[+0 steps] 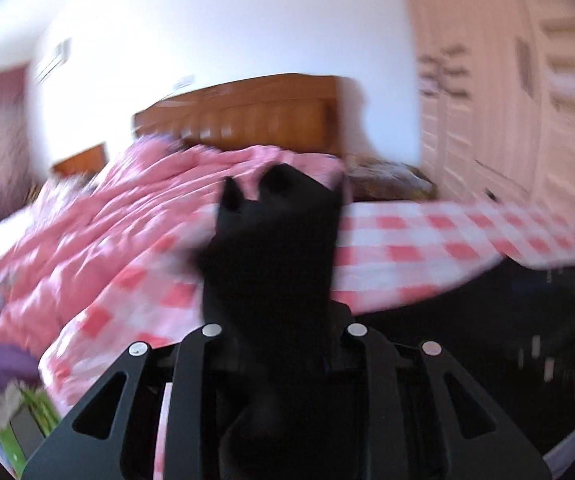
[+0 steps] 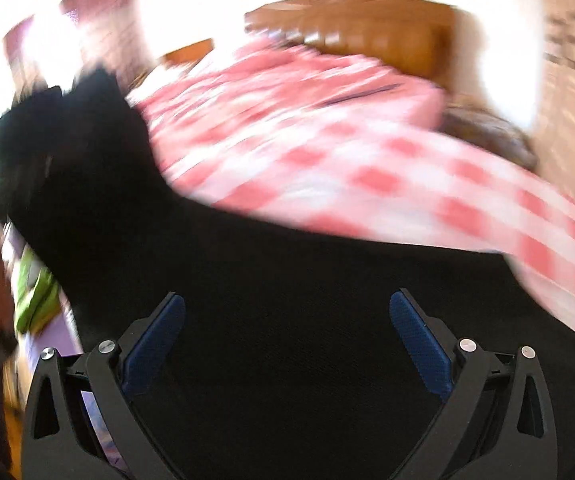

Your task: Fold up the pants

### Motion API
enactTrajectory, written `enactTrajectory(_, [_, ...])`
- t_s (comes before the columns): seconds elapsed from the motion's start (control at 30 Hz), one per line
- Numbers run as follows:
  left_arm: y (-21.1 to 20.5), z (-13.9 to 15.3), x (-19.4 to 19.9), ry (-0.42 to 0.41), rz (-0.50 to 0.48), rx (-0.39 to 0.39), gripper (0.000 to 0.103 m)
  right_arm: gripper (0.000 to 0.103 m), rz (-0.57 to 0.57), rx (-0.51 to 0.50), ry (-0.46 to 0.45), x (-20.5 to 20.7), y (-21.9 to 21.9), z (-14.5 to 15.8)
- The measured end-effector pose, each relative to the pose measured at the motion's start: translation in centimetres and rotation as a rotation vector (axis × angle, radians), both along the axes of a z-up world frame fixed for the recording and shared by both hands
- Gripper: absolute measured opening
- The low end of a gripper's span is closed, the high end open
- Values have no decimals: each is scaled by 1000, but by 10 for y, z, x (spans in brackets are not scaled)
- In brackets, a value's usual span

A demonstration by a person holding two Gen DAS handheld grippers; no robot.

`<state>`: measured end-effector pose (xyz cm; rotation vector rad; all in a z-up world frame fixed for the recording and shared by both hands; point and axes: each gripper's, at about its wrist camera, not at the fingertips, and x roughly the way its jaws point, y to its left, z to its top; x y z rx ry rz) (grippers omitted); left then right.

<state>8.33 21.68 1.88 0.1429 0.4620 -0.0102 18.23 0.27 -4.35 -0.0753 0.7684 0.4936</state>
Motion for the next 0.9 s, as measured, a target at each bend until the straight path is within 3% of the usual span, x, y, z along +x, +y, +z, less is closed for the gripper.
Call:
enactTrajectory(0.23, [-124,-72,12,128,-144,247,25,99,-246,89,-30,-16,-113,10])
enactTrajectory(0.3, [-143,-99,13,183,-188,308,37,99,-284,101,-23,-18,-131,7])
enactTrajectory(0.37, [-149,-107,5,195,-255,294,78,99,-297,109,-14,-20,-143,2])
enactTrajectory(0.43, [-149,-100,-18,155,-358,255,92,99,-302,109,-11,-26,-149,0])
enactTrajectory(0.53, [-127,-76,-49,109,-398,180,92,99,-293,120,-7,-33,-157,-1])
enactTrajectory(0.6, [-90,-56,-60,81,-333,84,94,99,-269,133,-5,-37,-153,-1])
enactTrajectory(0.67, [-42,-47,-59,68,-207,4,94,99,-220,158,6,-39,-142,-1])
enactTrajectory(0.77, [3,-58,-53,109,-51,62,93,99,-67,213,44,-47,-104,-5])
enactTrajectory(0.87, [9,-68,-56,129,-61,131,93,96,60,252,83,-54,-69,-11])
enactTrajectory(0.9, [8,-69,-58,136,-79,139,93,89,88,256,93,-56,-59,-12])
